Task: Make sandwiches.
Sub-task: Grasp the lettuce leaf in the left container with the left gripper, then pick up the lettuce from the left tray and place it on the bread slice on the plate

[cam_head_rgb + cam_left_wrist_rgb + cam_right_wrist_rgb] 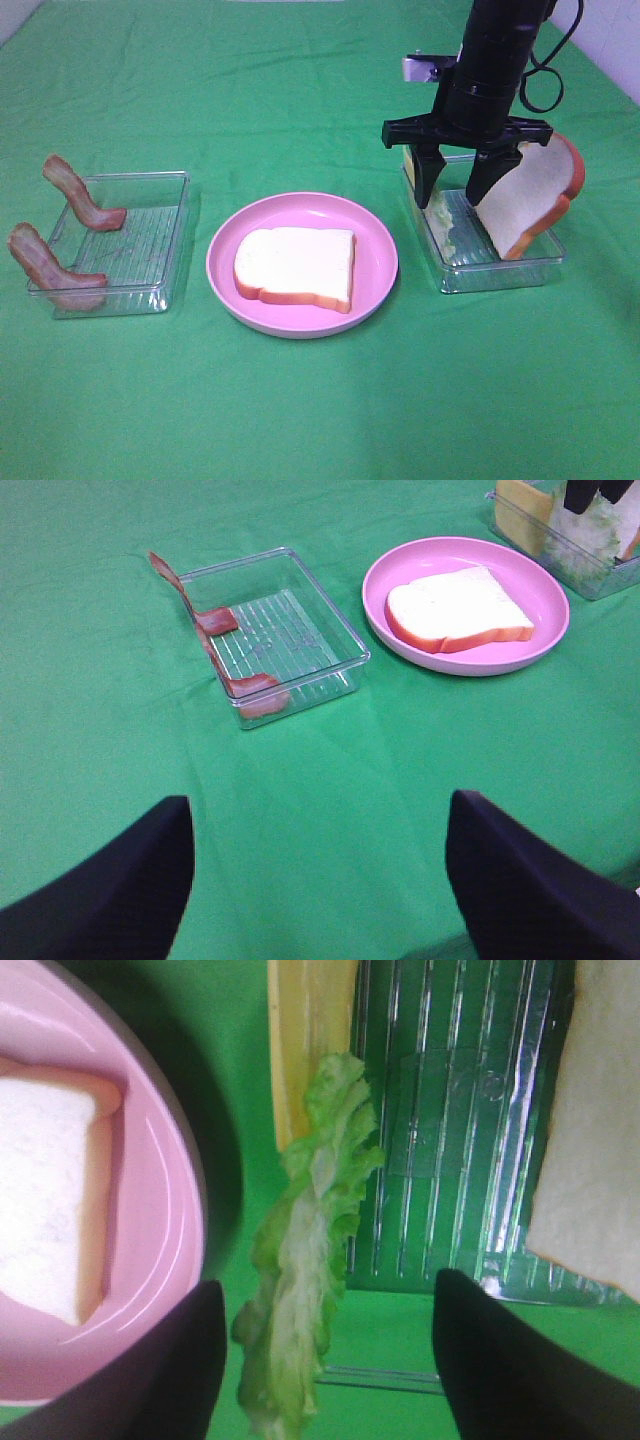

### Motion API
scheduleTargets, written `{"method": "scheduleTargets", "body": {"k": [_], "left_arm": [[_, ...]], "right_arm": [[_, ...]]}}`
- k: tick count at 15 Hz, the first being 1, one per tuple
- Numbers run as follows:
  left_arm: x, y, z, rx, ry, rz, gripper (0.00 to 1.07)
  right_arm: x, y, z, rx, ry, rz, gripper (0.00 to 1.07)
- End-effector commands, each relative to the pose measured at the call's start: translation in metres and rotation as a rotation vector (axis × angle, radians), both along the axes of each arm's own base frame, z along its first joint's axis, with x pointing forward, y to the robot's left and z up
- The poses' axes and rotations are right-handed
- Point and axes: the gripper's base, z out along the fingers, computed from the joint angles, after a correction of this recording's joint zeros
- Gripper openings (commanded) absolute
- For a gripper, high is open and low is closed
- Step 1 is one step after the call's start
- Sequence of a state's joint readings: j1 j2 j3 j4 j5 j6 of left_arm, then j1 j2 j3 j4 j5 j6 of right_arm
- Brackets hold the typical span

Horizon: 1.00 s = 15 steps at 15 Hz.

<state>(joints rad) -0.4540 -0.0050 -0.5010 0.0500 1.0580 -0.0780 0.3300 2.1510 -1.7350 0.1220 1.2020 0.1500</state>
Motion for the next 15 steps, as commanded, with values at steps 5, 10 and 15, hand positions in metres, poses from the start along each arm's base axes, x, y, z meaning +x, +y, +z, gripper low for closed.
{"method": "scheduleTargets", "body": {"k": [5,10,15], "left_arm": [[-0.001,0.001,0.0,-0.005,-0.02,-0.002,0.68],[-0.001,0.001,0.0,-0.005,-0.02,-0.002,0.68],[-0.001,0.001,0.0,-0.005,-0.02,-0.002,0.68]], "right_arm": [[0.005,0.0,-0.012,-0.023,-0.003,0.011,0.29],[0.001,-0.003,-0.01,-0.055,0.03,0.031,0.0],[-0.006,-0.012,0.034,-0.089,-0.067,0.046,0.0]]}}
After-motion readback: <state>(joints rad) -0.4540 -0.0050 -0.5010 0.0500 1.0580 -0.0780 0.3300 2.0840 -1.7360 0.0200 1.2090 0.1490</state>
